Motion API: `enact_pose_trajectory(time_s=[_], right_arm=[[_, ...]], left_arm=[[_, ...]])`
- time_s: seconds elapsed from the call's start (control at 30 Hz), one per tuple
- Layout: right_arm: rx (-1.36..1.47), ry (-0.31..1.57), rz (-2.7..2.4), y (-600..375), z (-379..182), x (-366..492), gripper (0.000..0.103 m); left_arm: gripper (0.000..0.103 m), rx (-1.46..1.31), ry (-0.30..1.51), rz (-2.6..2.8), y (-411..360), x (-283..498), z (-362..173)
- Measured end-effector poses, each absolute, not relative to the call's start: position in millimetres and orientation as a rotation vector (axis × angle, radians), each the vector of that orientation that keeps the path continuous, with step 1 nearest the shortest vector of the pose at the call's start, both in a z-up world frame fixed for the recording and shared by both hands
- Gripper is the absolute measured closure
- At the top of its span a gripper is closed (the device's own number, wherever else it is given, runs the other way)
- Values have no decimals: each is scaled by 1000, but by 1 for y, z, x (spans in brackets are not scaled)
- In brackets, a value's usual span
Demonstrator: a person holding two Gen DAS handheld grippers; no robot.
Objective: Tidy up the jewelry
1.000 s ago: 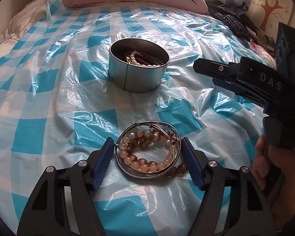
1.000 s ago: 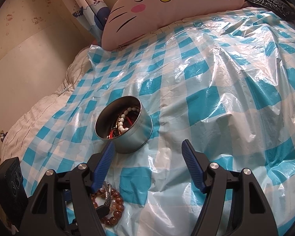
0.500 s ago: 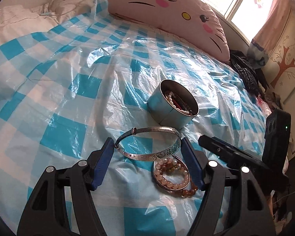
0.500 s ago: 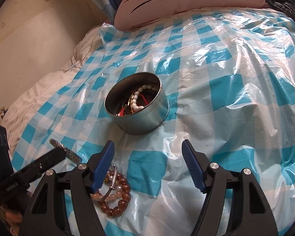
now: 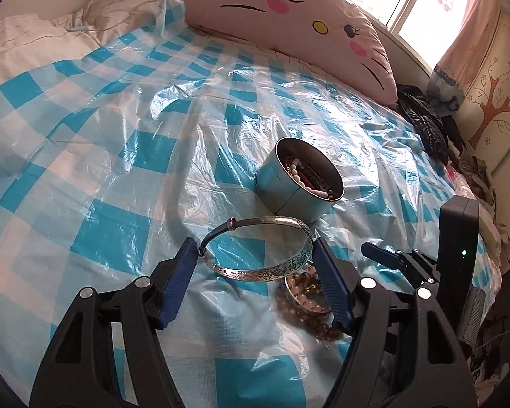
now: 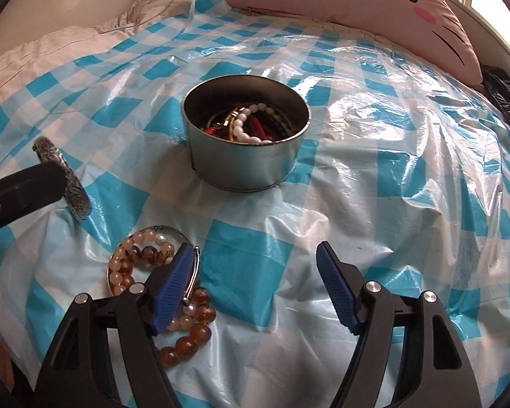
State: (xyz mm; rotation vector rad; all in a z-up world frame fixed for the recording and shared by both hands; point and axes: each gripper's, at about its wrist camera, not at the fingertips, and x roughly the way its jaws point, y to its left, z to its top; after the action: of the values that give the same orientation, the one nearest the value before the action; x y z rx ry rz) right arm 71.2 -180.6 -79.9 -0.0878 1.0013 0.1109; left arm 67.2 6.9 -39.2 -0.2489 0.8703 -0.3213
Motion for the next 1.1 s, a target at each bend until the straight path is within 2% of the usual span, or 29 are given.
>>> enact_pose_trajectory(time_s=[0.23, 0.33, 0.4, 0.5, 0.53, 0.6, 0.67, 0.8, 0.93, 0.97, 1.0, 1.03, 1.07, 1.1], right_arm=[[-51, 1014, 121, -190, -82, 72, 34], [-84, 1014, 152, -181, -82, 72, 45], [-70, 1017, 179, -178, -83, 71, 63], [-89, 1009, 210, -171, -81, 68, 78], [-100, 1009, 218, -168, -81, 67, 81], [-86, 1004, 225, -169, -80, 67, 92], [32, 990, 249, -183, -75, 68, 98], [301, 948, 276, -222, -69, 65, 98], [392, 914, 282, -236, -65, 61, 98], [394, 908, 289, -234, -63, 61, 97], [401, 910, 311, -231, -63, 61, 84], [391, 925, 329, -226, -64, 62, 64], [352, 939, 326, -218, -65, 63, 26], [295, 945, 324, -208, -65, 61, 23]], left_arm=[[37, -232, 881, -325, 3, 68, -41], [37, -233, 884, -324, 3, 69, -42], [37, -233, 885, -323, 3, 69, -43], [37, -230, 886, -322, 3, 70, -43], [37, -230, 886, -322, 3, 70, -43], [37, -232, 887, -322, 3, 70, -43], [37, -231, 886, -323, 3, 70, -42], [37, -225, 887, -325, 2, 69, -43], [37, -213, 888, -324, -1, 69, -44], [37, -214, 888, -323, -1, 69, -44], [37, -217, 889, -323, -1, 69, -44], [37, -218, 889, -322, -1, 69, -44], [37, -221, 889, -320, -1, 69, -44], [37, -224, 889, -320, -1, 69, -44]])
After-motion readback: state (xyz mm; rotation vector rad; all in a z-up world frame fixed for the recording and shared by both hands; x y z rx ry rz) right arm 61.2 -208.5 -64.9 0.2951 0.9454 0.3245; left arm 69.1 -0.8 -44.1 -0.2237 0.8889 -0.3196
